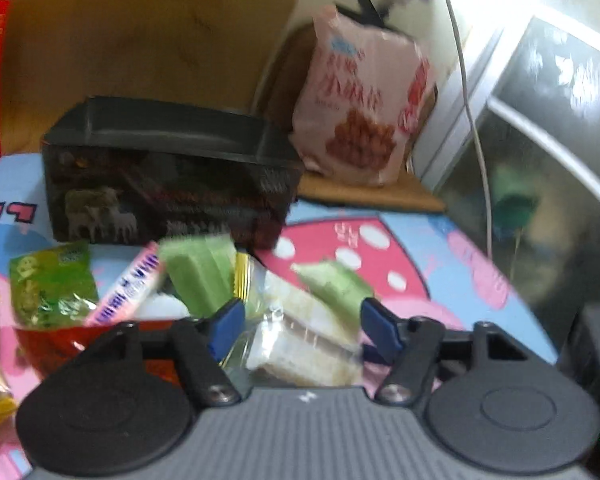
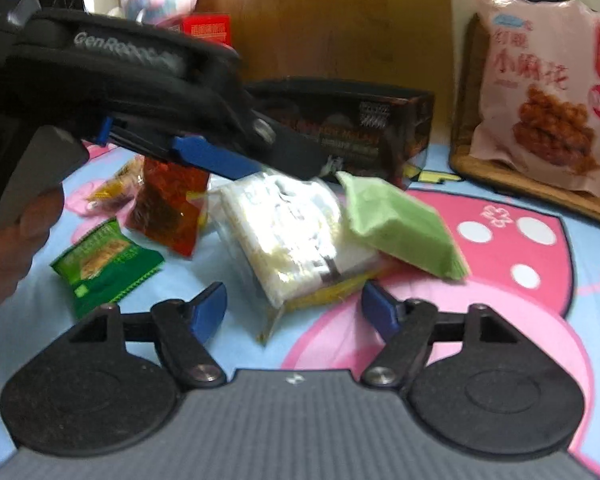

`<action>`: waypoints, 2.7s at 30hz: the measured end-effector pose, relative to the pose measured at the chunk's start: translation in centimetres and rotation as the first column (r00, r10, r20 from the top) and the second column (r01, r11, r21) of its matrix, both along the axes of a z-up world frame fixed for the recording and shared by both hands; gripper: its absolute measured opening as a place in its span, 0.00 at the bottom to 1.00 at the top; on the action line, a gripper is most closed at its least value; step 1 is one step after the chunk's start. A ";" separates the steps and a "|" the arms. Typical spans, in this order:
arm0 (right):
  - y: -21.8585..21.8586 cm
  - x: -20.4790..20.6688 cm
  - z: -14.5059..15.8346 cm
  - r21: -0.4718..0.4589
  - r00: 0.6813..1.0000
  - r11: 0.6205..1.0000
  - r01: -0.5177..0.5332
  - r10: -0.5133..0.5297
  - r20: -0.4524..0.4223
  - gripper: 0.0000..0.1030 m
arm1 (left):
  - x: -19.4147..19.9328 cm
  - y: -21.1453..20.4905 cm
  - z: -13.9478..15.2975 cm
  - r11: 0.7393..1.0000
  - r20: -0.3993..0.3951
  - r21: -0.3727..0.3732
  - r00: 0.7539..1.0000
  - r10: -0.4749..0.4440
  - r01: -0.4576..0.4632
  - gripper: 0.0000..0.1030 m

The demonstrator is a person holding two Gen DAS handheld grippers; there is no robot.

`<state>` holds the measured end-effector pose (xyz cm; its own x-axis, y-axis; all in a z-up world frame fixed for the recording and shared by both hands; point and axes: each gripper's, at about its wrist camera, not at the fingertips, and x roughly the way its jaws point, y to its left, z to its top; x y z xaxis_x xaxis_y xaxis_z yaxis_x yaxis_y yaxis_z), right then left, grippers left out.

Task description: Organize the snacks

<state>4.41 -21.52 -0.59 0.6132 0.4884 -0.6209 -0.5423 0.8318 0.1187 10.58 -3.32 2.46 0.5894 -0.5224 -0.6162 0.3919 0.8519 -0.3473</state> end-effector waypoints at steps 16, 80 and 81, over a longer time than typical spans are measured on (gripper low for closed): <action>0.1 -2.1 5.1 0.141 0.996 0.988 -0.068 0.058 0.073 0.55 | -5.6 4.8 6.1 0.976 0.095 -0.213 0.993 0.071 -0.049 0.56; 3.4 -7.7 1.5 0.173 0.985 0.970 -0.168 0.158 0.066 0.52 | -10.2 15.2 -3.3 0.901 -0.123 -0.343 0.964 0.238 -0.266 0.67; 5.1 -7.8 0.8 0.112 0.977 0.972 -0.208 0.202 0.066 0.52 | -10.2 15.1 -3.3 0.903 -0.124 -0.339 0.964 0.235 -0.264 0.67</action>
